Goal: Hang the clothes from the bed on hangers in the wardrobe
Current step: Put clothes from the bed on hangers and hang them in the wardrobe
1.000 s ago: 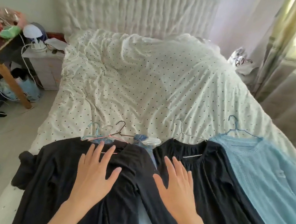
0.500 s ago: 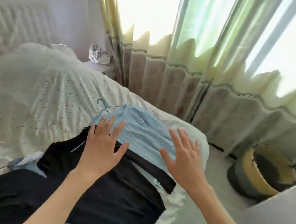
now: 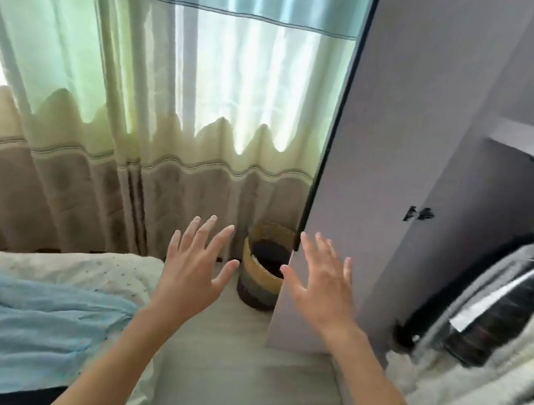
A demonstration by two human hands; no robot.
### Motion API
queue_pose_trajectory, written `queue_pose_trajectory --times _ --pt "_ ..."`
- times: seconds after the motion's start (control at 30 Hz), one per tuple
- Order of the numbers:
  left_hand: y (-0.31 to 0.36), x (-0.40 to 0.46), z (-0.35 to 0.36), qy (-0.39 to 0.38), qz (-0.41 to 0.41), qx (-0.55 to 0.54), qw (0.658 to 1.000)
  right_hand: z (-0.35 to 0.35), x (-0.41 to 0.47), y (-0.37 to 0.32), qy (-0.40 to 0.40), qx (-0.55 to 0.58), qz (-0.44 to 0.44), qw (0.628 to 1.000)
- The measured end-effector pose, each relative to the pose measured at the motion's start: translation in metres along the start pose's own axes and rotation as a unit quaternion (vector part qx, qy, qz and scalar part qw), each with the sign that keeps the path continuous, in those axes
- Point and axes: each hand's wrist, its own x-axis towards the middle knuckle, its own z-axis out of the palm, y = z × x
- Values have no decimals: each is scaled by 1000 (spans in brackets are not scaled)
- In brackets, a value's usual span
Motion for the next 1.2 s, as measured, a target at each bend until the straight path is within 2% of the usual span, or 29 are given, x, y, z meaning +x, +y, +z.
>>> queue_pose_trajectory --times 0.13,0.3,0.57,0.77,0.93,1.1,1.2 --pt "63 49 44 -15 71 -29 997 -23 5 69 18 -19 85 996" --pt "131 92 110 -79 136 -71 985 -36 22 135 60 -7 201 978" --pt "213 207 192 -103 275 -115 949 -52 72 245 107 -57 308 944" --pt "271 293 240 -138 352 -135 916 -77 98 319 135 -109 368 913" --pt "324 318 293 -178 392 -164 888 -80 98 373 138 -130 405 894" --pt "375 337 338 -228 392 -160 877 -85 120 438 111 -141 411 894" --pt "407 347 360 -246 370 -197 874 -86 136 474 97 -148 390 904"
